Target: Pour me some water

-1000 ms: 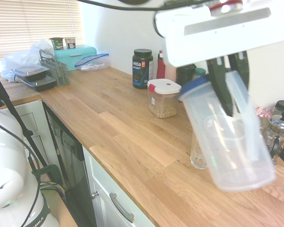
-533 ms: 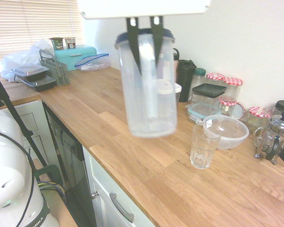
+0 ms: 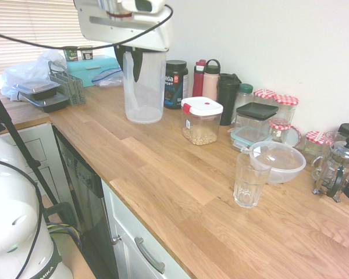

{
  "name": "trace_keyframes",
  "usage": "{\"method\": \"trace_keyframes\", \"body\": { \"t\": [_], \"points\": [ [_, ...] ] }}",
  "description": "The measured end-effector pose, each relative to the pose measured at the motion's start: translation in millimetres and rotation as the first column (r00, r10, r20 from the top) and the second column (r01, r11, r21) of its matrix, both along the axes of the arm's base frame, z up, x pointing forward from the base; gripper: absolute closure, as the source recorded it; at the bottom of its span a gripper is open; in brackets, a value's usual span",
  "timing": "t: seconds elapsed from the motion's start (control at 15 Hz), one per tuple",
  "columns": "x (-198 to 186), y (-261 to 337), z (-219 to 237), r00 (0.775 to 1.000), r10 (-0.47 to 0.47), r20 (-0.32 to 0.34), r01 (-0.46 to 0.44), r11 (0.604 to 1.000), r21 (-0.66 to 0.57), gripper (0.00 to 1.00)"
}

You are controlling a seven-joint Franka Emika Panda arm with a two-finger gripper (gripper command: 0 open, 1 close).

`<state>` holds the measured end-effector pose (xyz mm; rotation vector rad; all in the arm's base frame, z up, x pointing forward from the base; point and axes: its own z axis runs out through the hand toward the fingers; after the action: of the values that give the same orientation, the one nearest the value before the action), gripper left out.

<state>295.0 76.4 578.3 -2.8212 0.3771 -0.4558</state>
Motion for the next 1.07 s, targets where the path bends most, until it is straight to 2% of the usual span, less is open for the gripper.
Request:
{"method": "trace_keyframes", "body": {
  "t": [0.2,0.53,0.87,0.93,1.07],
  "points": [
    [5.1,51.2,-28.9,1.0,-0.012,0.022,0.013,0.998,-0.06,1.0],
    [52.3,87.9,-96.7,0.999,-0.048,-0.016,0.047,0.998,-0.052,1.0],
    [78.7,100.8,-115.5,0.996,-0.091,-0.016,0.09,0.996,-0.027,1.0],
    [78.8,102.9,-116.9,0.995,-0.095,-0.016,0.094,0.995,-0.027,0.0],
    [79.1,105.1,-119.7,0.994,-0.104,-0.02,0.104,0.994,-0.035,0.0]
  ]
}}
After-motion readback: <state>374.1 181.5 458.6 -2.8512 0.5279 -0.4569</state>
